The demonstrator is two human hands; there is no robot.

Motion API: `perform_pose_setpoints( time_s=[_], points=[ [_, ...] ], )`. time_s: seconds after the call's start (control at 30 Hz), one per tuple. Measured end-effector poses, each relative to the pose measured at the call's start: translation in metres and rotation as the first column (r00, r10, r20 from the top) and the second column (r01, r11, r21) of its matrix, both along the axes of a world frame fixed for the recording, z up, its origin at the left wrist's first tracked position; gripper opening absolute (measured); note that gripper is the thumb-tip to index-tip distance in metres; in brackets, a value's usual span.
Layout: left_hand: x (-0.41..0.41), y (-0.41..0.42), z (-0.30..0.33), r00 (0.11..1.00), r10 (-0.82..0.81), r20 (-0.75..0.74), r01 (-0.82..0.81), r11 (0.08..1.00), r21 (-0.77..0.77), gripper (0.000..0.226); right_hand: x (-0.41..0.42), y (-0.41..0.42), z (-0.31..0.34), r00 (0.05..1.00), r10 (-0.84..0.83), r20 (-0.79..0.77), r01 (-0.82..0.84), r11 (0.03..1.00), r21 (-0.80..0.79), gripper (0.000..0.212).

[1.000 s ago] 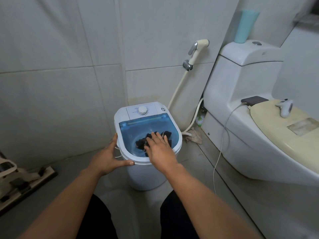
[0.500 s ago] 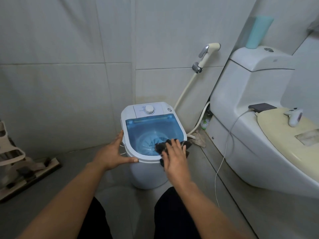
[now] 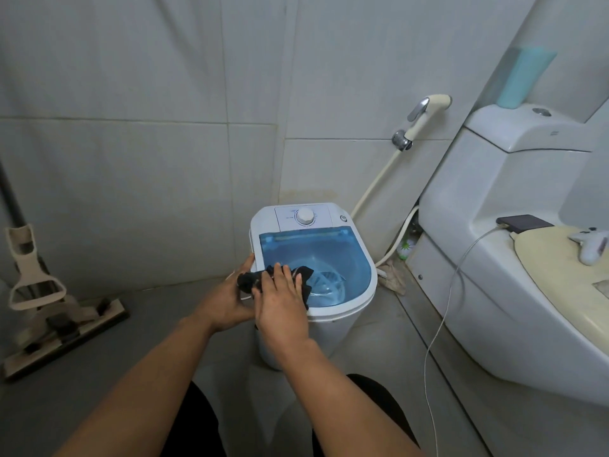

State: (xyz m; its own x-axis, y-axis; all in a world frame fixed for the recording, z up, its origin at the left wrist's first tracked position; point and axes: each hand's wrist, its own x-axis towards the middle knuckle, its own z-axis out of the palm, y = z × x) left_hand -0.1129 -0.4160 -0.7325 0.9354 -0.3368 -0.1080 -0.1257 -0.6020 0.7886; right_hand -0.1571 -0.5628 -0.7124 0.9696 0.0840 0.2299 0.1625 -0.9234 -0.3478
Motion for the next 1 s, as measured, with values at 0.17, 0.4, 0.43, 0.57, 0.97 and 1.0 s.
perform_pose_setpoints(
  time_s=[0.17,0.4,0.43,0.57,0.97,1.0],
  points=[
    [0.006,0.004,-0.010,0.999,0.015,-0.033,-0.016,0.998,-0.058,0.111,0.038,0.015,0.008,0.996,-0.002,-0.090,-0.002,0.999,-0.044,0.049],
    [0.011,0.015,0.004,0.993,-0.063,-0.099,0.063,0.998,-0.007,0.124,0.107,0.030,0.018,0.996,-0.011,-0.091,-0.001,0.991,-0.132,0.042],
    [0.011,0.016,0.009,0.990,-0.080,-0.113,0.085,0.996,0.036,0.122,0.115,0.030,0.023,0.996,-0.011,-0.090,0.000,0.992,-0.127,0.040],
    [0.012,0.028,0.041,0.973,0.112,-0.203,-0.131,0.988,-0.084,0.109,0.115,0.018,0.062,0.979,-0.046,-0.198,0.074,0.989,0.132,0.032],
    [-0.034,0.055,0.311,0.579,0.311,-0.754,-0.756,0.552,-0.353,0.048,0.039,0.053,0.291,0.833,0.214,-0.509,0.212,0.728,0.653,0.019],
    [-0.040,0.063,0.326,0.565,0.316,-0.762,-0.774,0.523,-0.357,0.054,0.036,0.060,0.306,0.814,0.243,-0.527,0.223,0.708,0.670,0.015]
  ],
)
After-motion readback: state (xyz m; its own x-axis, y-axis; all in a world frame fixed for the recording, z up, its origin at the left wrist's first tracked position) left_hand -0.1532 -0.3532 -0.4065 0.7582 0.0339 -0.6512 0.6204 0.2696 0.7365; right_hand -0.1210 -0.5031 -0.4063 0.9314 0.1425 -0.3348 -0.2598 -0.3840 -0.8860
